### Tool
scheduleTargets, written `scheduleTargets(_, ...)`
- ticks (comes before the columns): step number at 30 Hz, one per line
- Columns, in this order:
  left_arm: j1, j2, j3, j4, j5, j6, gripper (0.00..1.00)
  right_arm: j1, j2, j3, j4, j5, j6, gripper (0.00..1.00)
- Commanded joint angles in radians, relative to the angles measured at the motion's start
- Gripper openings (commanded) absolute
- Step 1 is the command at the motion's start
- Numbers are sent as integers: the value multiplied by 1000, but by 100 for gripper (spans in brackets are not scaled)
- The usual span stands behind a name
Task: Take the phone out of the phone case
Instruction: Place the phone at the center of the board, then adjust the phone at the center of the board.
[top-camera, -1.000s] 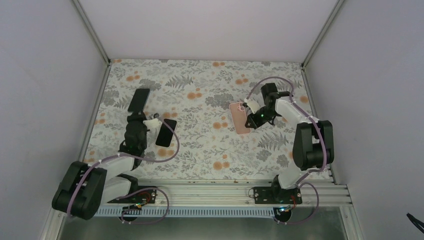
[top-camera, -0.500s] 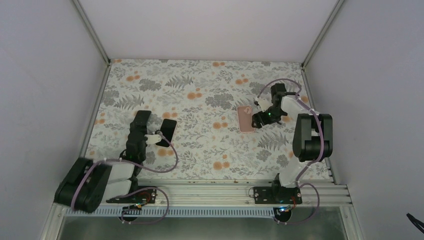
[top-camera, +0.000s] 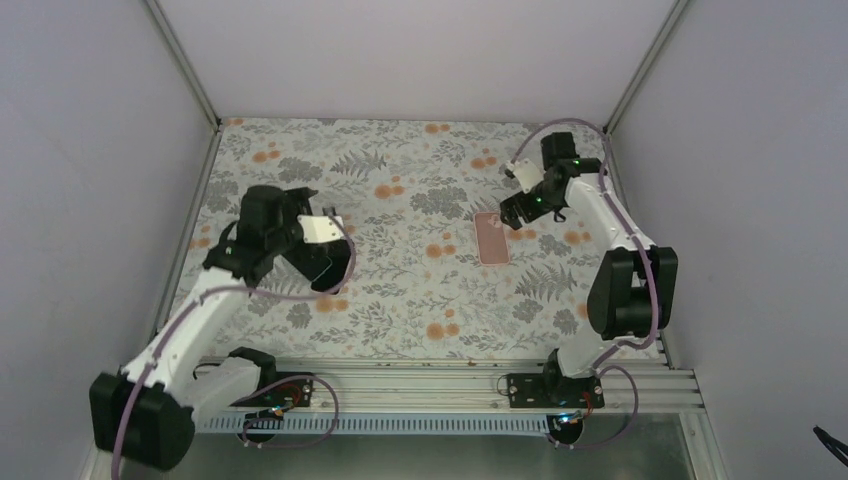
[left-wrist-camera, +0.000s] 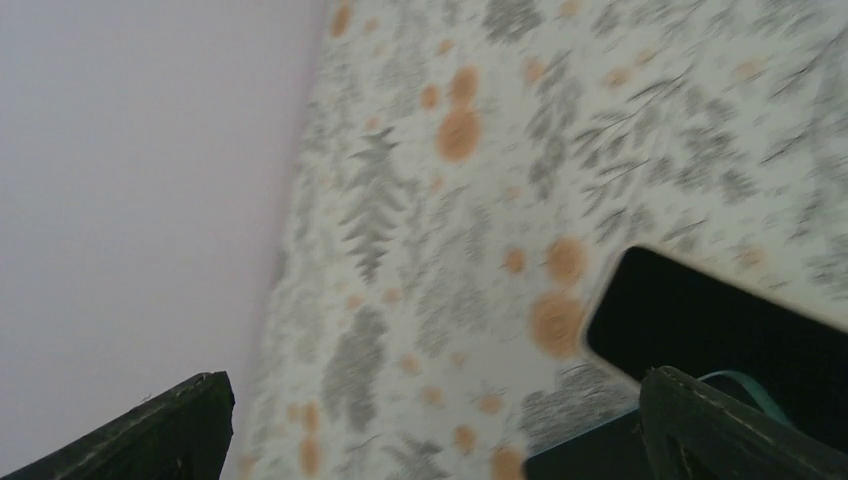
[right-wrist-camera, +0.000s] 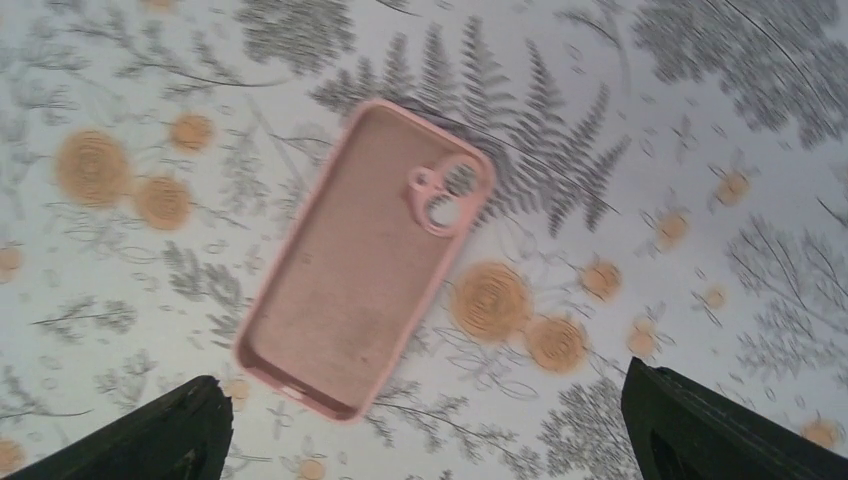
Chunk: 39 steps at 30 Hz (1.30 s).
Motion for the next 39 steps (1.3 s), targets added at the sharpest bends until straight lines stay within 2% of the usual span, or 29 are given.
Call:
scheduleTargets(1, 4, 156, 211, -411, 216, -129, 100, 122, -2, 49, -93, 3, -30, 100)
scheduleTargets(3, 11, 213, 285, -482, 244, -128, 100, 182, 6, 55, -100, 48, -16, 100)
scheduleTargets(5, 31, 255, 327, -495, 236, -132, 100, 224, 7, 70, -111, 27, -10, 100)
scheduleTargets(10, 214, 354, 363, -350, 304, -216, 100, 360, 7, -18, -107, -68, -111, 100)
scheduleTargets(13, 298, 497, 439, -362, 375, -291, 100, 444, 8, -86, -21, -70, -135, 100)
scheduleTargets(15, 319, 595, 492, -401, 411, -324, 100, 515, 22, -93, 2, -115, -152, 100)
scheduleTargets(17, 322, 678, 527, -427, 426, -329, 95, 580, 48, -92, 38, -126, -157, 98)
scheduleTargets(19, 322, 740, 541, -414, 416, -343, 87, 643, 70, -77, 84, -117, -158, 90)
scheduleTargets(22, 320, 816, 561, -395, 399, -354, 70, 706, 136, -20, 158, -87, -138, 60)
scheduleTargets(26, 322, 898, 591, -403, 395, -374, 36, 723, 317, 170, 126, -137, -108, 24)
scheduleTargets(29, 322, 923, 584, -395, 390, -377, 26, 760, 387, 247, 110, -170, -137, 18)
scheduleTargets(33, 321, 950, 565, -375, 371, -368, 4, 851, 430, 263, 145, -157, -161, 6)
scheduleTargets(39, 320, 1001, 588, -332, 368, -395, 2, 979, 485, 307, 124, -208, -176, 4)
